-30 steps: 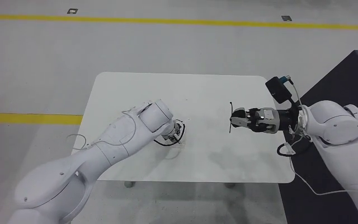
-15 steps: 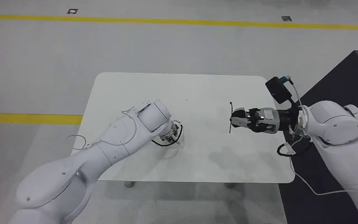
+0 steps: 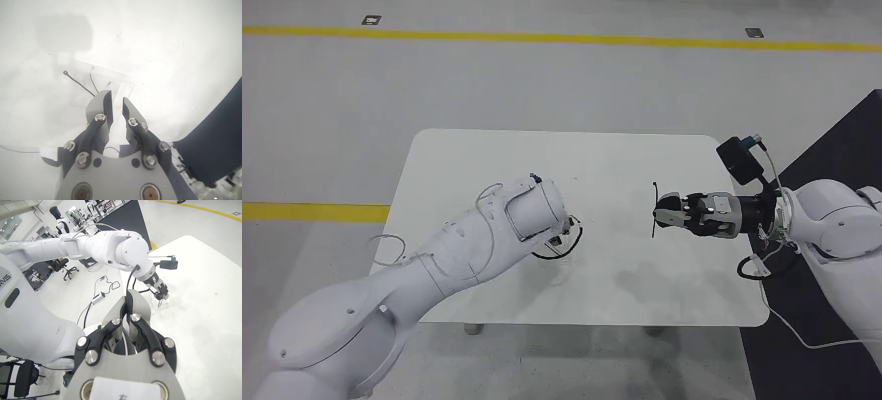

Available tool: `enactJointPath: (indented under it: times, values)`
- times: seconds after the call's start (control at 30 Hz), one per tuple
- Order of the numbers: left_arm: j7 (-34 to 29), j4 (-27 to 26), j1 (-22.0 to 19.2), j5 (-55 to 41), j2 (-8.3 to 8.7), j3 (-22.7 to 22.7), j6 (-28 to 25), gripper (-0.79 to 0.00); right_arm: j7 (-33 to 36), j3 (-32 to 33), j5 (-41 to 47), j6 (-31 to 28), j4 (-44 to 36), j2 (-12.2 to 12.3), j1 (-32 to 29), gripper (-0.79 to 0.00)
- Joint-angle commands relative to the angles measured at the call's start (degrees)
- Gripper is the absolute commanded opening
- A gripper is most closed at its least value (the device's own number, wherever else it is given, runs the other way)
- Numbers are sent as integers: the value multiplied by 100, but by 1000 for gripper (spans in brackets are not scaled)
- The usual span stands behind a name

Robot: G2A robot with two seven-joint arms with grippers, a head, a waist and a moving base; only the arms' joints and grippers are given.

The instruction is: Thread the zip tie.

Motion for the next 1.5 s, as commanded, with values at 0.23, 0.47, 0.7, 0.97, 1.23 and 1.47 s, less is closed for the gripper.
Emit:
enactJointPath:
  times: [0.23,0.47,0.7,0.97,1.23,1.47]
  values:
    - [-385,-941,25,1007,163,-45,0,-785,0,0,0,0,0,0,0,-785]
    - [-203,-866,94,1304,170,0,0,-785,0,0,0,0,0,0,0,-785]
    - [-2398,-1145,287,4755,263,0,-1353,-785,0,0,0,0,0,0,0,-785]
    - [-3133,-1272,289,5255,348,-6,-1901,-785,0,0,0,0,0,0,0,-785]
    - [-2808,-1298,503,5273,444,-403,-1575,-785,0,0,0,0,0,0,0,-785]
    - [-3034,-1201,742,4935,762,-771,-1801,-785,0,0,0,0,0,0,0,-785]
